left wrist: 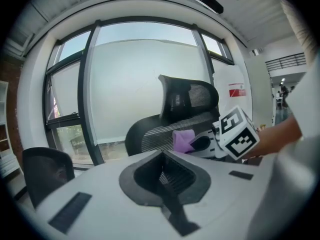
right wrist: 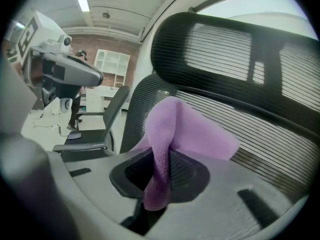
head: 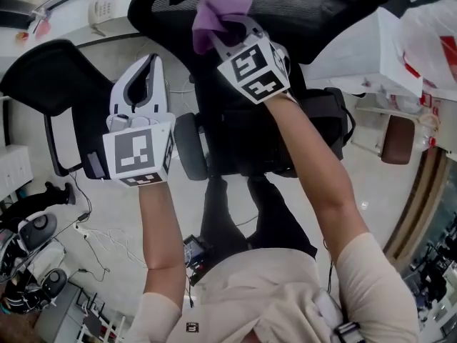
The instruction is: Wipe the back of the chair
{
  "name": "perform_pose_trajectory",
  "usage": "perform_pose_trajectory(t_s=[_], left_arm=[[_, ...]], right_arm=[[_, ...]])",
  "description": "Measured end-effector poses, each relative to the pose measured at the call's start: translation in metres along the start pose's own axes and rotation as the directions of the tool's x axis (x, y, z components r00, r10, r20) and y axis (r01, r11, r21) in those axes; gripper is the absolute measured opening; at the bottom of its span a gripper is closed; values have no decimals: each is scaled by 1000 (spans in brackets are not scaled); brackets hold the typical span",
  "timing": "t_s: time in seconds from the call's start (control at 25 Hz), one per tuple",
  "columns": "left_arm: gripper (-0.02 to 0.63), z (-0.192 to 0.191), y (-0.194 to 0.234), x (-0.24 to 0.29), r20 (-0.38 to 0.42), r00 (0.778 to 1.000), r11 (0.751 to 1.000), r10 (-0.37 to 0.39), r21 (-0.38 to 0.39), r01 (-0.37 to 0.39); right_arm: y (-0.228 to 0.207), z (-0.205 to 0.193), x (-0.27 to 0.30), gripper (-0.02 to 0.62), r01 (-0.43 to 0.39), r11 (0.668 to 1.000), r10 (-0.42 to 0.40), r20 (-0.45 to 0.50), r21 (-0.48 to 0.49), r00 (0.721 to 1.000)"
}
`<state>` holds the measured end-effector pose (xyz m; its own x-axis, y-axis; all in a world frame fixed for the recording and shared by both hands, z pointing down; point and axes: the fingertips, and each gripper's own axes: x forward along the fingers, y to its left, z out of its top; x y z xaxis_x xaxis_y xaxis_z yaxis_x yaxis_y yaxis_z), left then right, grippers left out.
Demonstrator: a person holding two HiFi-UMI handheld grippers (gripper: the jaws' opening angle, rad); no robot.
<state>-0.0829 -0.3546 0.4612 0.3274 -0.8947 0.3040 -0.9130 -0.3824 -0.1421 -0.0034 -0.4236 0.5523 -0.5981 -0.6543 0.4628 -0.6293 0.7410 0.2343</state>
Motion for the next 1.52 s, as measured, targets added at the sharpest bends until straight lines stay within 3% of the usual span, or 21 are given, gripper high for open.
perform_pose_trajectory(t_s=[0.24,0.4,0.52,0.64,0.8,1.0,1.28,1.44,1.52], left_arm=[[9,19,-79,41,3,996,995,-91,29,91],[9,31,-128,60,9,988,987,-152,55,151],[9,37,-147,69,20,984,982,-176,76,174],[9,39,-157,73,19,982,979,-188,80,186],[9,36,-151,66,17,984,981,-178,78,176],[9,27,-108,47,20,991,990,-131,60,130],[9,-3,-23,7,-6,1000,1000,-20,1,20],[9,-23,9,-12,-27,999,999,25,-27,-26],[9,-28,18,-18,-27,999,999,34,-32,-35]], right_arm=[[-113,-75,-74,51,174,980,-168,-67,92,983],[-193,-131,-141,52,350,919,-327,-144,183,934],[-227,-159,-174,51,424,882,-389,-192,203,901],[-235,-164,-183,51,433,878,-396,-199,206,897],[-219,-152,-171,51,403,893,-371,-179,202,911],[-167,-108,-121,51,307,937,-289,-122,169,950],[-38,-21,-20,51,81,994,-80,-17,73,997],[38,8,21,51,-63,998,63,-1,3,998],[59,13,33,51,-98,995,97,-15,-28,995]])
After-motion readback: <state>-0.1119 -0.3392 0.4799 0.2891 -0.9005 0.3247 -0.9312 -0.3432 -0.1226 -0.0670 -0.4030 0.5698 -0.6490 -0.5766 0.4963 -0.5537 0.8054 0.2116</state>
